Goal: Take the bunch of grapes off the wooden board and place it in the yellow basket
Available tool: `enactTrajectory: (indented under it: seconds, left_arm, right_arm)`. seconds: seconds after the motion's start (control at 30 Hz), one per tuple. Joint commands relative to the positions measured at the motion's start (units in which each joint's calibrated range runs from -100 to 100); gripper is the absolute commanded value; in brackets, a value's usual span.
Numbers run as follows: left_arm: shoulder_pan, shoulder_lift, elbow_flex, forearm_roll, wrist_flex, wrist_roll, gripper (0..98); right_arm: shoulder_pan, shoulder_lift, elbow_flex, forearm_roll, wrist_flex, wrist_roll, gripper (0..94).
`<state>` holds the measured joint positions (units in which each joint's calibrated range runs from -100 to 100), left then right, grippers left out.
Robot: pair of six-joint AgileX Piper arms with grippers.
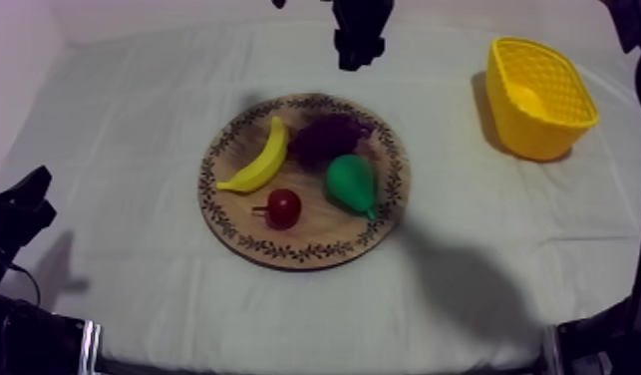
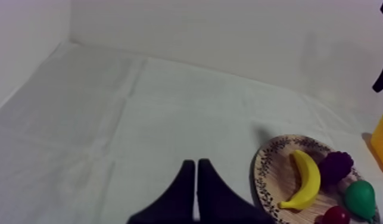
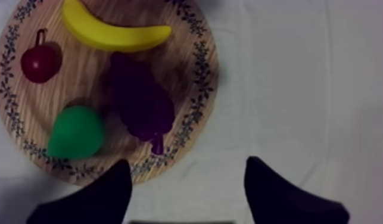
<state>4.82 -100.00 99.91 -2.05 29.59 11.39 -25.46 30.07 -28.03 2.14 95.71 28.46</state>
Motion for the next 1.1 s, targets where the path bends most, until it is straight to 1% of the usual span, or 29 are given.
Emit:
enactTrajectory:
  seconds: [0.0,0.2,0.5,1.07]
  left_arm:
    - [0.0,0.0,0.0,-0.02,0.0,0.0,0.1]
    - [0.0,0.0,0.0,-0.02,0.0,0.0,0.1]
    - [0.0,0.0,0.0,-0.02,0.0,0.0,0.1]
    - [0.0,0.0,0.0,-0.02,0.0,0.0,0.1]
  right_arm:
    - [0.0,0.3,0.3,-0.4,0.3,0.8,60.0]
    - [-0.1,1.6,0.7,-1.5,0.4,1.8,62.8]
    - [-0.4,5.9,-0.9,-2.1,-0.5,2.3,62.8]
    - [0.0,18.8,-2.7,-1.8,-2.4,3.6,61.8]
